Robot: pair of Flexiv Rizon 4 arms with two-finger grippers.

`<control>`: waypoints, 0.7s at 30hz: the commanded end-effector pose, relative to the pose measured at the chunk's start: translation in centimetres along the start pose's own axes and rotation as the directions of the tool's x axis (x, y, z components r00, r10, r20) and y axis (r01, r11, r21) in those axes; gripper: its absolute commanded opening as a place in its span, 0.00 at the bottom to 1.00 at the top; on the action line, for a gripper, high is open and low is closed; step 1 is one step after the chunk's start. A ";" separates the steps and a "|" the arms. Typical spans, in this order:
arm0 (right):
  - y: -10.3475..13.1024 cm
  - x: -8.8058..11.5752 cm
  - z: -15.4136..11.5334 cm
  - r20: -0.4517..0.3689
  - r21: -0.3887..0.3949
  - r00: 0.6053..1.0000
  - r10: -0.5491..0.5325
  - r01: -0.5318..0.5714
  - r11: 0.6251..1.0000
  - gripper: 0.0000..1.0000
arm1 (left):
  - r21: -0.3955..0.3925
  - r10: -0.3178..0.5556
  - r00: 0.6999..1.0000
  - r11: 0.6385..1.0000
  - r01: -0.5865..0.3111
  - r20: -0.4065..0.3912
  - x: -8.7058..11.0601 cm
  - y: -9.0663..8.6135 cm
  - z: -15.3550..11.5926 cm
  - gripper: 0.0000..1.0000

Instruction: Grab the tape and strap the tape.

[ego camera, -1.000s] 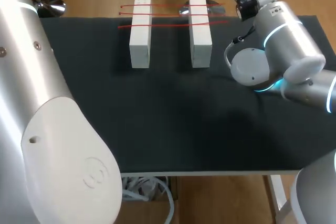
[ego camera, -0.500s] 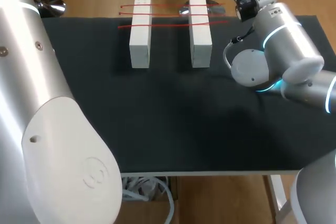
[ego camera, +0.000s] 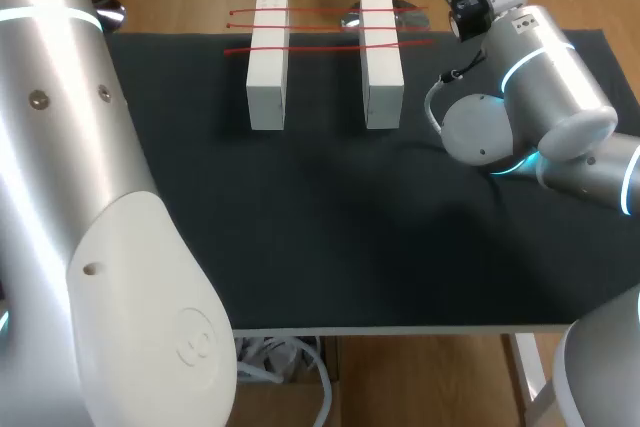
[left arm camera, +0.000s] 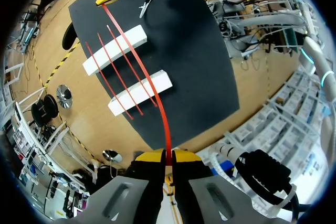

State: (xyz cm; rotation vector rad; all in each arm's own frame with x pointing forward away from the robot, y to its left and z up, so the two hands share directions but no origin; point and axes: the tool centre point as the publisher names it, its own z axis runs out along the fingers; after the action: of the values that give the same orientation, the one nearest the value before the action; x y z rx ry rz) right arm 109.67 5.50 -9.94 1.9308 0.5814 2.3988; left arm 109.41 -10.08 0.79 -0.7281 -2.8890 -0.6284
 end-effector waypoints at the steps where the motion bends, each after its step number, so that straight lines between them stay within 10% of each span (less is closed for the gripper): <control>1: 0.1 0.0 0.1 0.002 0.002 1.000 -0.001 0.001 1.000 0.00 | -0.008 0.029 0.955 0.999 -0.033 -0.294 -0.9 -0.9 -0.4 0.00; 12: 0.1 0.0 0.1 0.002 0.002 1.000 -0.001 0.001 1.000 0.00 | 0.003 0.019 0.926 1.000 -0.020 -0.377 -1.6 -1.0 0.3 0.00; 21: 0.1 0.0 0.1 0.002 0.002 1.000 -0.001 0.001 1.000 0.00 | 0.129 -0.082 0.870 0.978 0.165 -0.486 0.3 0.1 2.7 0.00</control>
State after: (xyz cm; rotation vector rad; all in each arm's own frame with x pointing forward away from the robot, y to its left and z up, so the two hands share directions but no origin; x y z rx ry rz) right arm 109.69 5.47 -9.97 1.9300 0.5829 2.3999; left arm 108.42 -9.21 -1.40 -0.4634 -2.8129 -0.5389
